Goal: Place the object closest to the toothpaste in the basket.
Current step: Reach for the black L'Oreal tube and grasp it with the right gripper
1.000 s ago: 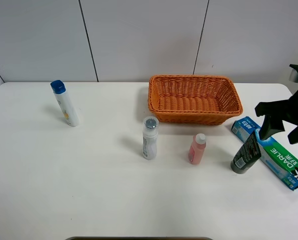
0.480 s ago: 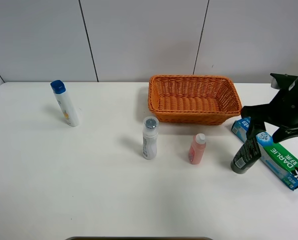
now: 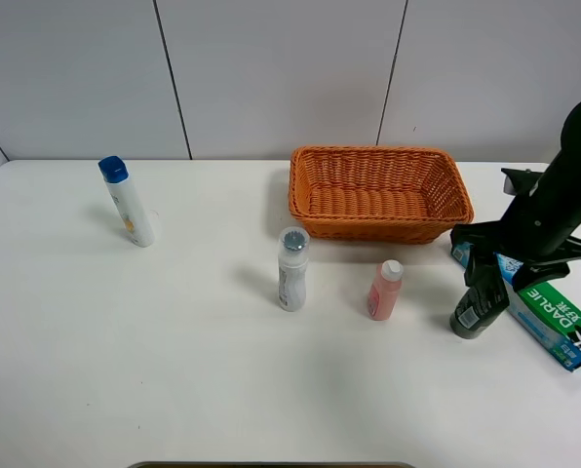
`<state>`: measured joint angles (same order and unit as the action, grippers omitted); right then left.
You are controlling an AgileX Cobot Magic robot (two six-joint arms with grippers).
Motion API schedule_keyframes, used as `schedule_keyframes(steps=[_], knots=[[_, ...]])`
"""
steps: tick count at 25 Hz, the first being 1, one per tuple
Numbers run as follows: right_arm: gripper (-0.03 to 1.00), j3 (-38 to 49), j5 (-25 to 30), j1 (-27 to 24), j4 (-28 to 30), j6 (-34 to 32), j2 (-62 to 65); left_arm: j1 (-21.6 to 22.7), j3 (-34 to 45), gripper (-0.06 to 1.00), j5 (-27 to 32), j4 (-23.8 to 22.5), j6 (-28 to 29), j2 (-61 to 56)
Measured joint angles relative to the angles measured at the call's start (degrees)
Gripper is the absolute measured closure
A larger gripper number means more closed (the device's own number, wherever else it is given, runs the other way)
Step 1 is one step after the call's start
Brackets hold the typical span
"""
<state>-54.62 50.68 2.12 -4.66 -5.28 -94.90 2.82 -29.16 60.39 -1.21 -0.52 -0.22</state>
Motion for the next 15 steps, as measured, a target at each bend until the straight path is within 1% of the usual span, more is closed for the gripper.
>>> schedule_keyframes(steps=[4,15], knots=[[0.33,0.0,-0.2,0.0,0.0,0.0,-1.5,0.0,0.0,0.00,0.0,0.0,0.0,0.0],[0.33,0.0,-3.0,0.0,-0.3,0.5,-4.5,0.0,0.0,0.00,0.0,0.0,0.0,0.0]])
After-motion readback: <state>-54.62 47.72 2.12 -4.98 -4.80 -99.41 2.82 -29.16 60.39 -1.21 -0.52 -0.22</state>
